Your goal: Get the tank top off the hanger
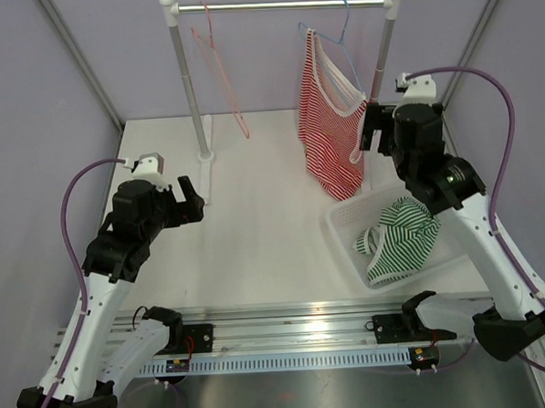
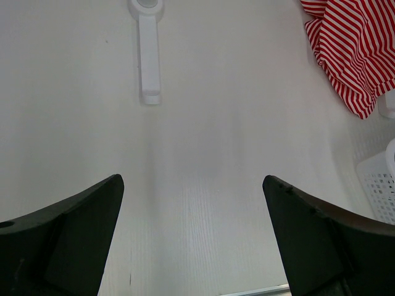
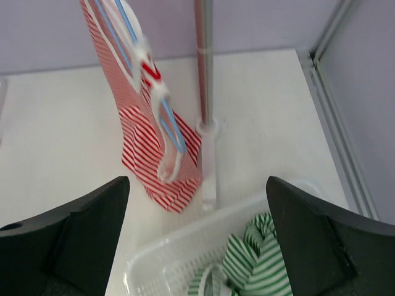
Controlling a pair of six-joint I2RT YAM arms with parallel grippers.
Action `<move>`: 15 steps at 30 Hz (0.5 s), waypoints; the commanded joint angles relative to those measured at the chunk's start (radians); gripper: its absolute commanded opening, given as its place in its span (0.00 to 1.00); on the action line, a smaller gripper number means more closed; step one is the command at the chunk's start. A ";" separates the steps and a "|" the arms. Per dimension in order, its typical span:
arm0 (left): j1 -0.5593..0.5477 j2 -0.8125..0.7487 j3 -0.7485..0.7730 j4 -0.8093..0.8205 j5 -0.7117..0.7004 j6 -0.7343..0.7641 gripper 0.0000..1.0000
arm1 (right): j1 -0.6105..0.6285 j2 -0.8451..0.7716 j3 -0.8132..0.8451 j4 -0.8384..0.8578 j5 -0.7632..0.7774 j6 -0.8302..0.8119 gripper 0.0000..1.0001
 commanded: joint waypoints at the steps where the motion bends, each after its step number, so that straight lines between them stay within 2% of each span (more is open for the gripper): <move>1: -0.003 -0.012 -0.007 0.042 -0.019 0.015 0.99 | -0.051 0.128 0.188 0.011 -0.157 -0.127 0.99; 2: -0.003 -0.012 -0.009 0.043 -0.019 0.015 0.99 | -0.069 0.183 0.262 -0.001 -0.212 -0.138 0.99; 9: -0.003 -0.003 -0.012 0.045 -0.006 0.028 0.99 | -0.138 0.392 0.489 0.022 -0.418 -0.239 0.99; 15: -0.003 -0.002 -0.015 0.048 0.006 0.034 0.99 | -0.192 0.582 0.701 -0.038 -0.530 -0.290 0.92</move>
